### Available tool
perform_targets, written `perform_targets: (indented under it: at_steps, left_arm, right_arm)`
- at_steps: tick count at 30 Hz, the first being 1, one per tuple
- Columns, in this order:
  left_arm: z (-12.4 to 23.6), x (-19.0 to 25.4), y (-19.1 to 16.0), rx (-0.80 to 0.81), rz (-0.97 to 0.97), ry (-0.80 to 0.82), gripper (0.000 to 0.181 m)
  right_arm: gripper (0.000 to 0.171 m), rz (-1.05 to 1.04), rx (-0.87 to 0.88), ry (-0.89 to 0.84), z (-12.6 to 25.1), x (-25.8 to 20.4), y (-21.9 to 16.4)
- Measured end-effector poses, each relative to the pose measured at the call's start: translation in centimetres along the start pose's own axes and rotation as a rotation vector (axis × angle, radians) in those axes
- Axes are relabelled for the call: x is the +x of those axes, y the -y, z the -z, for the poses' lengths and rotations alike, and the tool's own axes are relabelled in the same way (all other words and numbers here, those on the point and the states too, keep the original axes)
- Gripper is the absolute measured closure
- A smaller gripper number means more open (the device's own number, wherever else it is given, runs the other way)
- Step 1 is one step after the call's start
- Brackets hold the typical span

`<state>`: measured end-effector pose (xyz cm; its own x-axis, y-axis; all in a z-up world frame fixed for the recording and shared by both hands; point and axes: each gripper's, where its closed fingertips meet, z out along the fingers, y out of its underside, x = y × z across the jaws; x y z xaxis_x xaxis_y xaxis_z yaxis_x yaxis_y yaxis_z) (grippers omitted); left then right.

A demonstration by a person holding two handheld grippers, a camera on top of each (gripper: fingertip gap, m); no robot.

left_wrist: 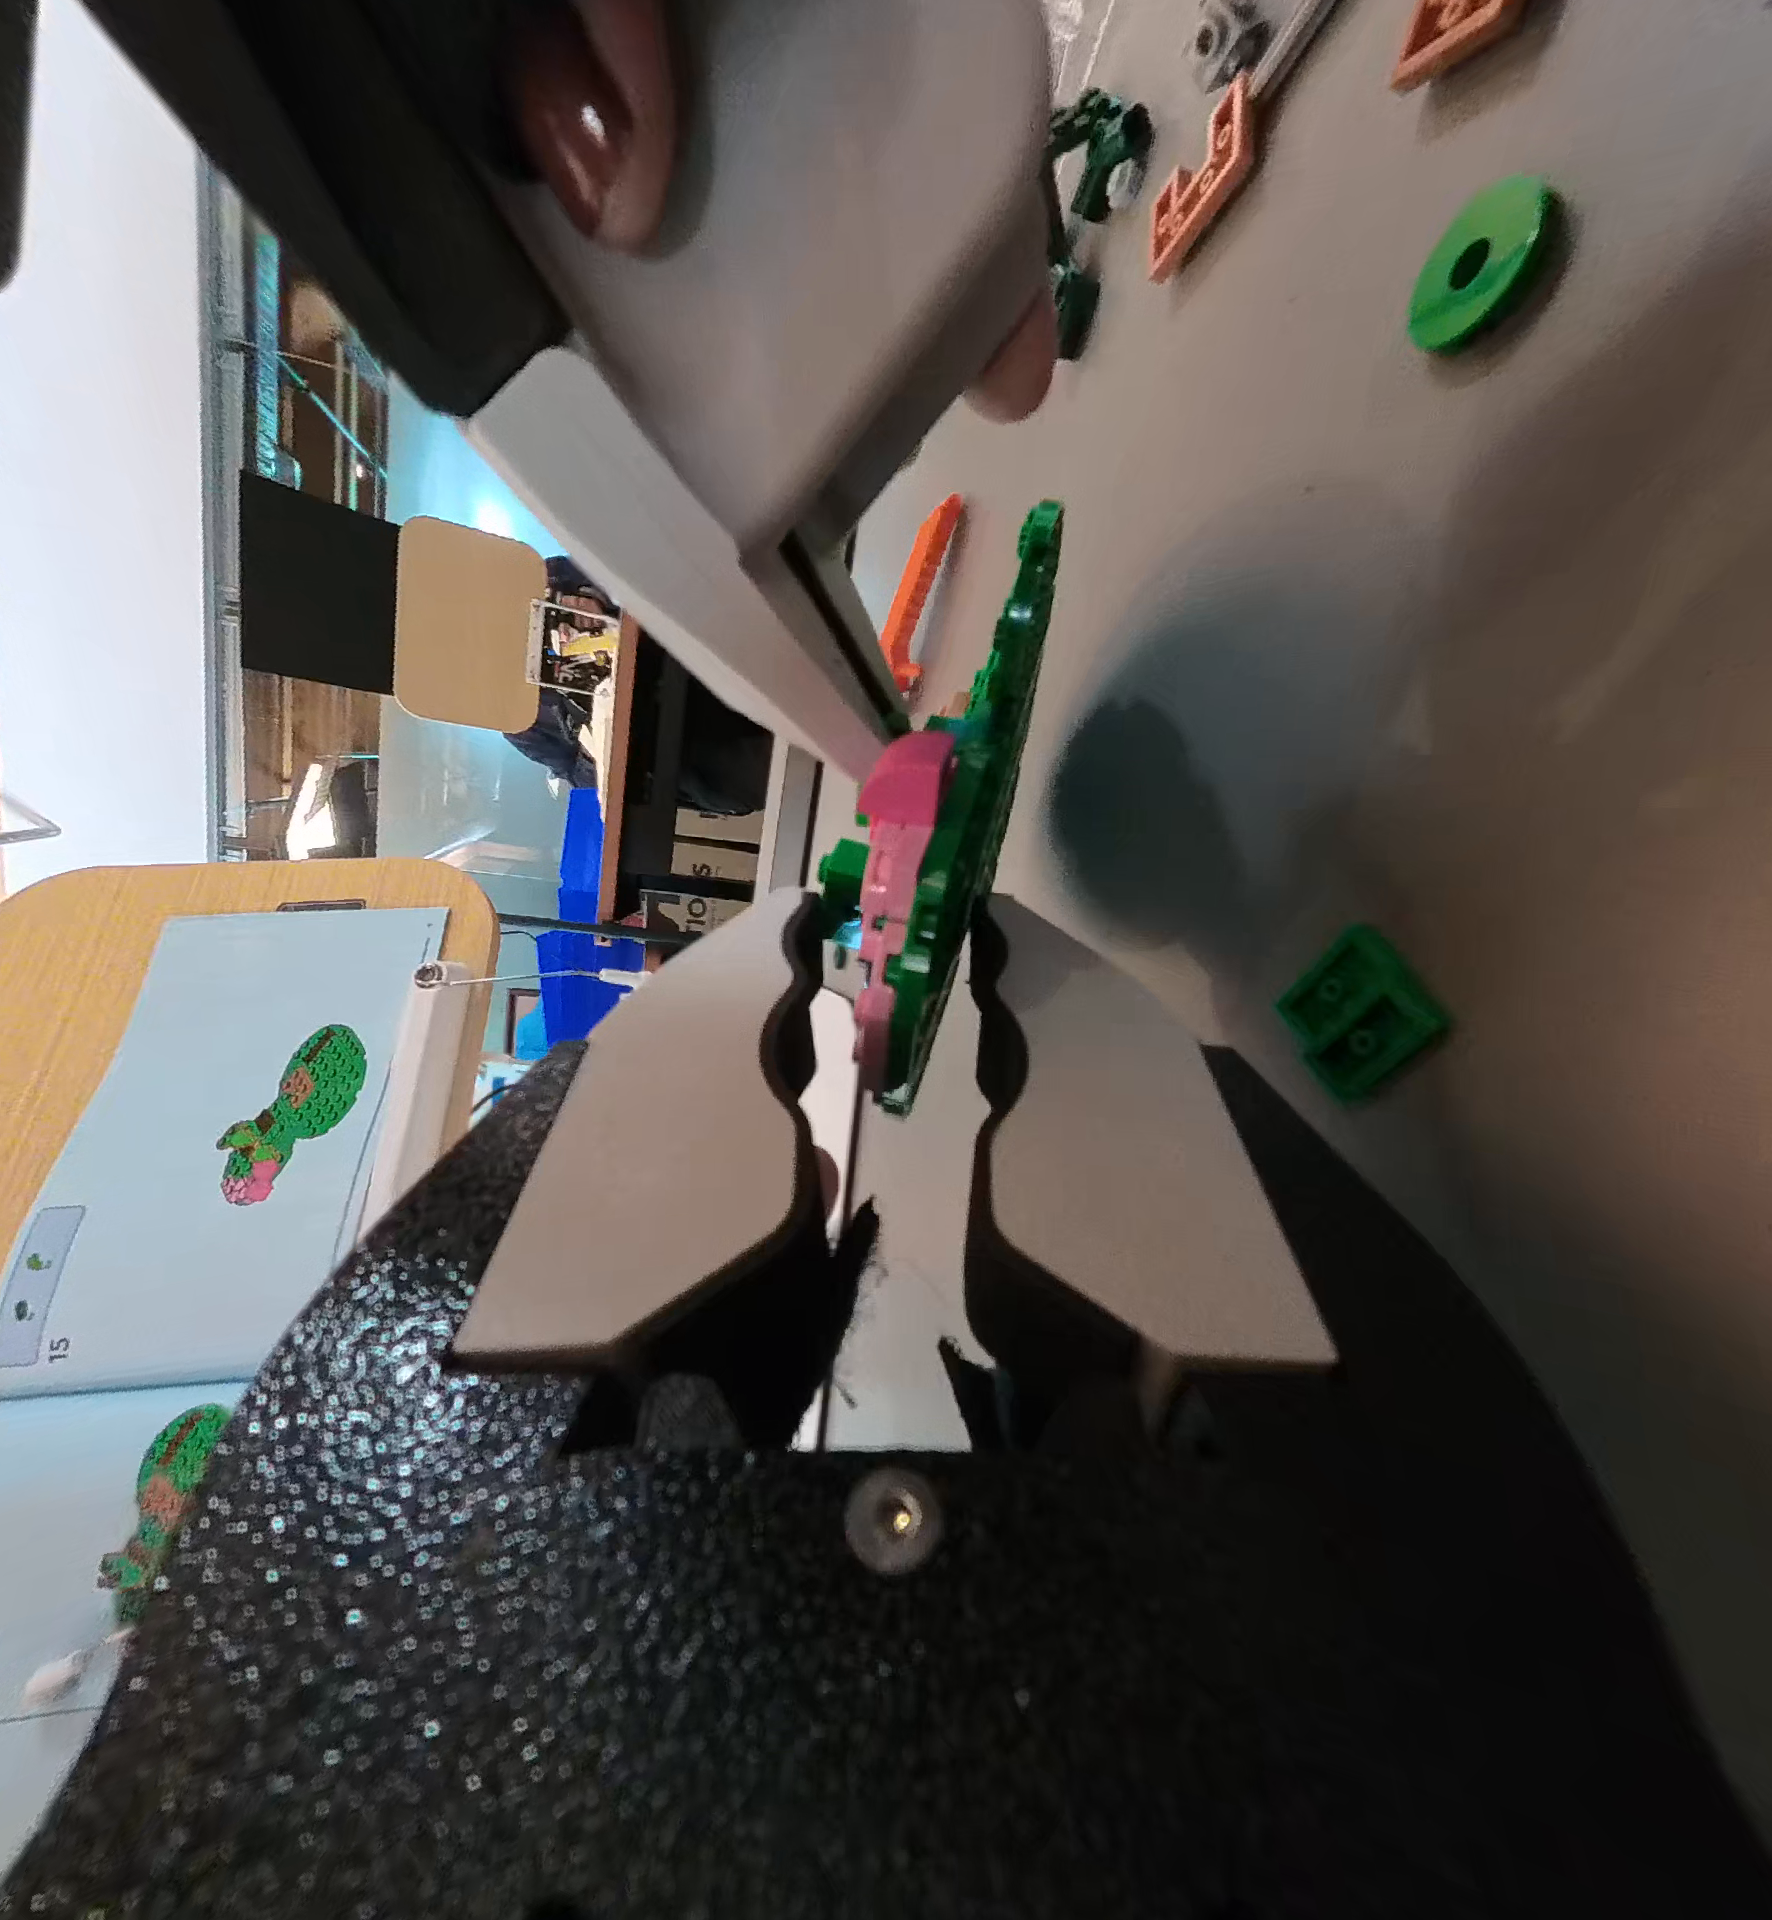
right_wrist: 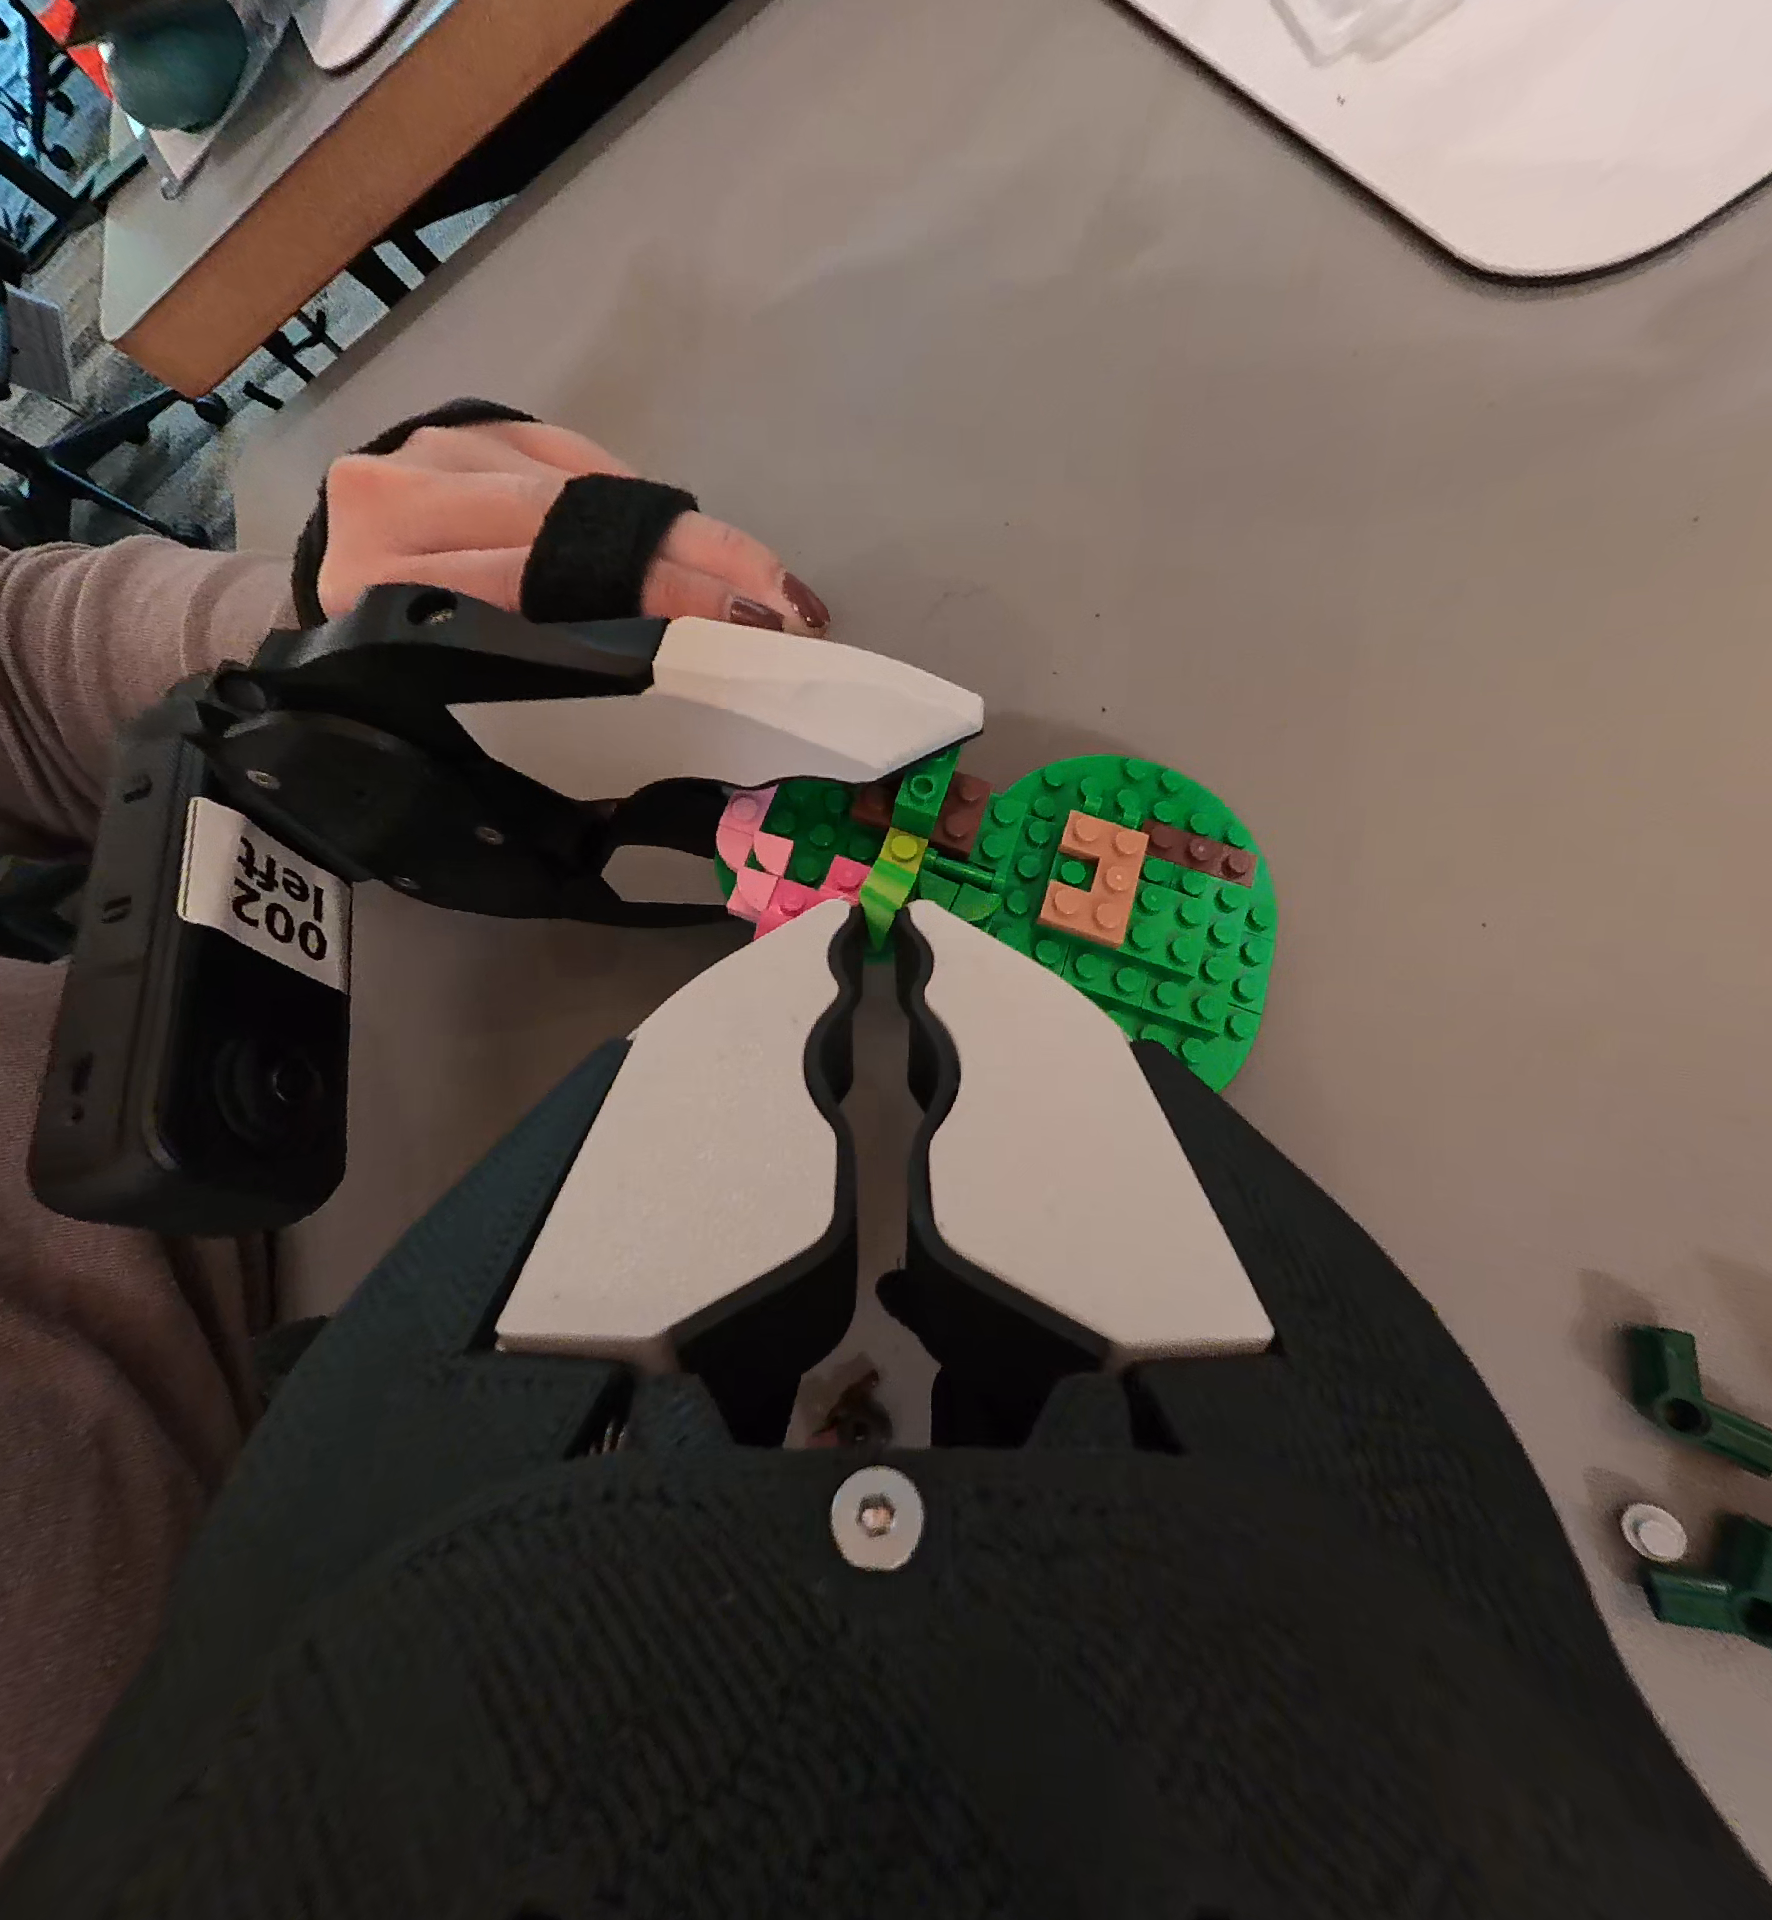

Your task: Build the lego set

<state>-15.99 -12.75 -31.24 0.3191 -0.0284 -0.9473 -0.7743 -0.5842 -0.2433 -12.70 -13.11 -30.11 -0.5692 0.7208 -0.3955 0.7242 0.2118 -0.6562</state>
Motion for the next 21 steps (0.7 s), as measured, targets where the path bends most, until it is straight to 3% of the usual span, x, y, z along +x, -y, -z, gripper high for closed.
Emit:
perform_targets:
  at_steps: [21]
  left_arm:
    - [0.3, -1.9, 0.3, -0.010, -0.132, 0.175, 0.154]
  right_arm:
    - [0.167, 0.135, -0.143, -0.142, 0.7, -0.4, 0.9]
